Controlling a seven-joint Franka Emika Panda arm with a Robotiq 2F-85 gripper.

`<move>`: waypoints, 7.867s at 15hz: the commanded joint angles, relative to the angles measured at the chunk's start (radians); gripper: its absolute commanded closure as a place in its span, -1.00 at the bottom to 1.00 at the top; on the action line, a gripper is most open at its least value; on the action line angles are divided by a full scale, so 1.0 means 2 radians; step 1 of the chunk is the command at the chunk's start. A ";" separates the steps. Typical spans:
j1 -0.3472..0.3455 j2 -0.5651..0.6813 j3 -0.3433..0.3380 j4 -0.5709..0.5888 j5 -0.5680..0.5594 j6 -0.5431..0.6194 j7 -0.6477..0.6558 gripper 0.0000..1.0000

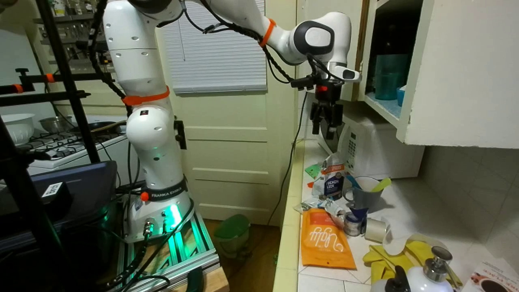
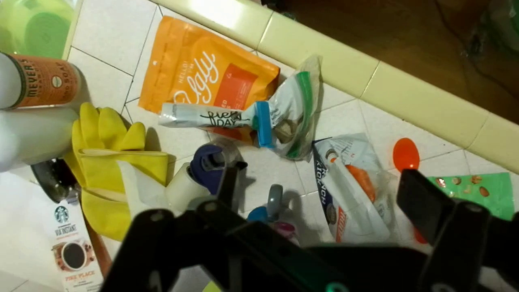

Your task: Pick up the paper bag from the table and put it in the cabinet

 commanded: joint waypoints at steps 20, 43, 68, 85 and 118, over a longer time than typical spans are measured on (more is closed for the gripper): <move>-0.006 0.005 0.013 -0.102 0.017 0.193 -0.086 -1.00; -0.020 0.061 0.017 -0.120 0.201 0.363 -0.260 -0.47; -0.012 -0.092 -0.008 -0.076 0.172 0.172 -0.255 0.98; 0.009 -0.146 -0.036 0.177 0.171 -0.051 -0.236 0.94; 0.016 0.049 -0.028 0.526 0.096 0.105 -0.282 -0.29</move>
